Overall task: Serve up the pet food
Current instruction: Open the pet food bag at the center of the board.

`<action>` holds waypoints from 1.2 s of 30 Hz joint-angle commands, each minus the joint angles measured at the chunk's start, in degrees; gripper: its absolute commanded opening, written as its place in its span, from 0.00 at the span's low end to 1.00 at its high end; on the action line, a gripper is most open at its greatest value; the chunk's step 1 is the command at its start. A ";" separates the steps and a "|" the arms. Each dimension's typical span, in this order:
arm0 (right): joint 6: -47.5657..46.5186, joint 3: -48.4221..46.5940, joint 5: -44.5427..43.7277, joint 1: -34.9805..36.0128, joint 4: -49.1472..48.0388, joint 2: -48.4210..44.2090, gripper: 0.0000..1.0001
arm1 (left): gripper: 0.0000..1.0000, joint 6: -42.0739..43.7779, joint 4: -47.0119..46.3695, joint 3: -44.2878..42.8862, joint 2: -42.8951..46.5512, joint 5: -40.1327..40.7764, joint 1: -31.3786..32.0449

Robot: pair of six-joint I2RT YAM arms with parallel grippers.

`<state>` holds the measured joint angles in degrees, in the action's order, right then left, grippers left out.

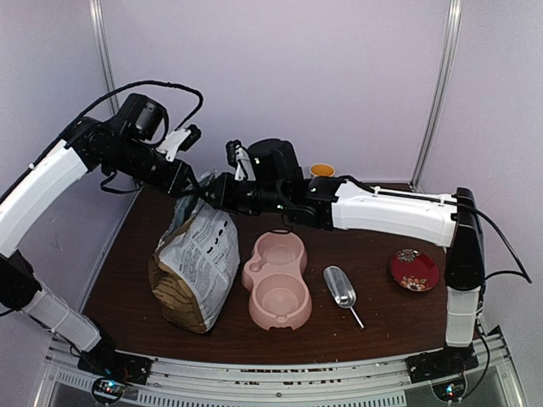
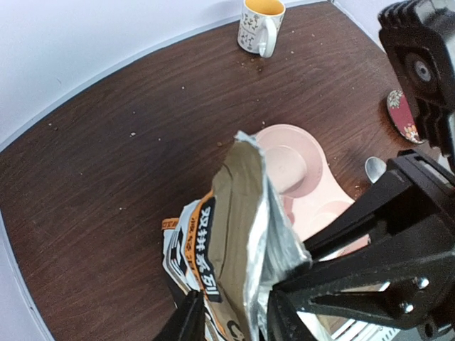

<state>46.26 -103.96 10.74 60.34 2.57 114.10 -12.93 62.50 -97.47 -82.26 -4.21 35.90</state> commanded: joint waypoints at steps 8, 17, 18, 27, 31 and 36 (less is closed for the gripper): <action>-5.57 -11.38 -7.40 -0.61 14.69 0.88 0.24 | 0.27 3.05 -2.23 -2.46 -3.02 4.71 0.12; -5.75 -16.36 -6.32 -0.66 17.84 4.28 0.39 | 0.14 2.26 -3.41 -1.27 -2.39 2.76 0.15; -5.70 -16.40 -5.93 -0.66 17.55 4.42 0.43 | 0.13 2.17 -3.56 -1.12 -2.24 2.29 0.14; -4.81 -18.27 -5.59 -0.53 18.40 6.22 0.45 | 0.03 0.91 -5.31 0.40 -1.16 -1.84 0.14; -4.35 -19.34 -4.91 -0.40 18.50 7.28 0.44 | 0.00 0.81 -5.54 0.79 -1.06 -2.89 0.18; -4.30 -20.71 -4.13 0.07 18.94 8.13 0.47 | 0.00 0.33 -5.93 1.17 -0.79 -3.65 0.13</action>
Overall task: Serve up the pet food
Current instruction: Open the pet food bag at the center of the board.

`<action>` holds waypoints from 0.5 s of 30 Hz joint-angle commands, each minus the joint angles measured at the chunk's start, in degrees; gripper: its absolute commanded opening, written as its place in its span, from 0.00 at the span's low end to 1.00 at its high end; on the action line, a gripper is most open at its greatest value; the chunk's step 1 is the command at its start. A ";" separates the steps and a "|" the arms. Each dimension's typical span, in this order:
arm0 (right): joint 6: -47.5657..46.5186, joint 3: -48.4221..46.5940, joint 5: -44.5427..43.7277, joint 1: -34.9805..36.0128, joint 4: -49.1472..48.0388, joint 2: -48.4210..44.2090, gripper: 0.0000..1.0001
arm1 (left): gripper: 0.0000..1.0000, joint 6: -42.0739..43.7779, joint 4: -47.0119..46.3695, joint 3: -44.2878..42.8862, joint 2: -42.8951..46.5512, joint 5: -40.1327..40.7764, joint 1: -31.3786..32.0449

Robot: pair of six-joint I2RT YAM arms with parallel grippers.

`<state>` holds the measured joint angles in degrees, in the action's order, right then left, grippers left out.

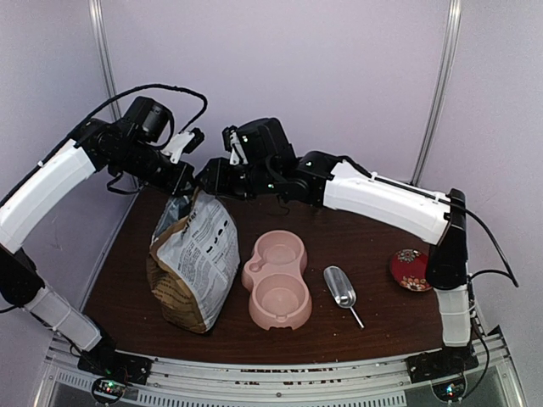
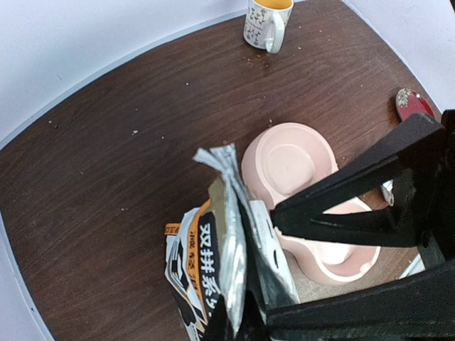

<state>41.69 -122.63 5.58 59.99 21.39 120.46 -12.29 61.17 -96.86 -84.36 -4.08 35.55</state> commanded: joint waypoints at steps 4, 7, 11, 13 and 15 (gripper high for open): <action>0.10 -1.92 4.05 0.93 -1.84 1.49 0.52 | 0.00 -0.71 -4.65 0.86 1.13 -4.75 0.53; 0.10 -1.91 3.82 1.39 -1.81 1.59 0.46 | 0.00 -1.14 -4.87 1.13 1.34 -5.21 0.49; 0.37 -2.08 2.04 1.53 0.81 2.52 0.32 | 0.00 -1.33 -5.09 1.47 2.04 -5.53 0.53; 0.01 -2.17 0.55 1.46 2.59 2.45 0.24 | 0.00 -1.33 -5.10 1.60 2.35 -5.48 0.49; -0.43 -2.18 -0.48 1.51 3.90 2.21 0.17 | 0.00 -1.46 -5.09 1.93 2.53 -5.40 0.49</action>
<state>41.87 -123.55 6.57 60.58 22.39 121.01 -13.63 59.99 -95.53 -83.55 -5.23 35.24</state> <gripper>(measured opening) 0.228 0.023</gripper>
